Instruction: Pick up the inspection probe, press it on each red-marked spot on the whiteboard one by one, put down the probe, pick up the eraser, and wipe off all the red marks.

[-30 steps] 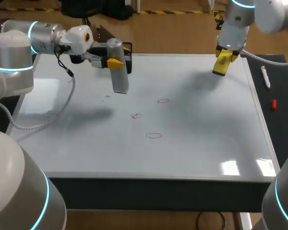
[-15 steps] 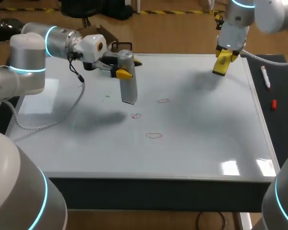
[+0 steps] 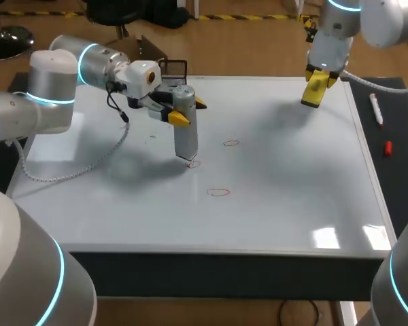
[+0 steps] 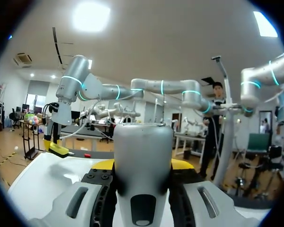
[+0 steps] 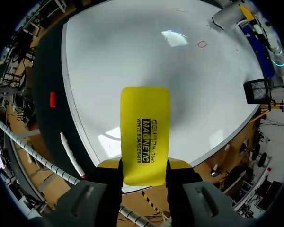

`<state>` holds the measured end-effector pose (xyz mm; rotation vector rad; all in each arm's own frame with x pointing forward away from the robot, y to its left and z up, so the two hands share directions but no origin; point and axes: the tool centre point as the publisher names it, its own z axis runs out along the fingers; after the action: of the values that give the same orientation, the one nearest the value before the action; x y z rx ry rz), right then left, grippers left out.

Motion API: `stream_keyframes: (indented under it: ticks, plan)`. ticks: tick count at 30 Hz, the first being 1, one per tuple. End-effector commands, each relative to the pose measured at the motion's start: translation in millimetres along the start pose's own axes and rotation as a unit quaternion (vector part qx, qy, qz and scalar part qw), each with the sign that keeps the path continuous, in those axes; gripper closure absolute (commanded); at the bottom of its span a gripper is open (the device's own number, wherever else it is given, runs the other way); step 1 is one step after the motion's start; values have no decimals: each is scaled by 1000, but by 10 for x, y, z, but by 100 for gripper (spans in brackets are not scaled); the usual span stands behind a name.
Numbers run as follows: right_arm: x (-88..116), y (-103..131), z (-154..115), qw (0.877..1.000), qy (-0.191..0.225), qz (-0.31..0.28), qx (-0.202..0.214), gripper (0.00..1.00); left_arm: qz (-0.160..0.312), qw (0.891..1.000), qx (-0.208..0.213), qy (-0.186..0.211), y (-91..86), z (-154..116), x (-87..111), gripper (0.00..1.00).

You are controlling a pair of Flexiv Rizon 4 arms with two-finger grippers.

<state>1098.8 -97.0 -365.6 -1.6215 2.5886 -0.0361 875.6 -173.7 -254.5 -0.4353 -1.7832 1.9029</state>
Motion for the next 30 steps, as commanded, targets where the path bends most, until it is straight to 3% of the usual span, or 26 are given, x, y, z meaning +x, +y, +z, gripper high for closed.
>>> stream_keyframes:
  ticks: [1,30]
  plan:
    - [1,-9,-8,1000,2,-1,1,100,2,999,2,41,61,-13,-35,100]
    - [1,-9,-8,1000,2,-1,1,100,5,999,-5,45,316,10,7,100]
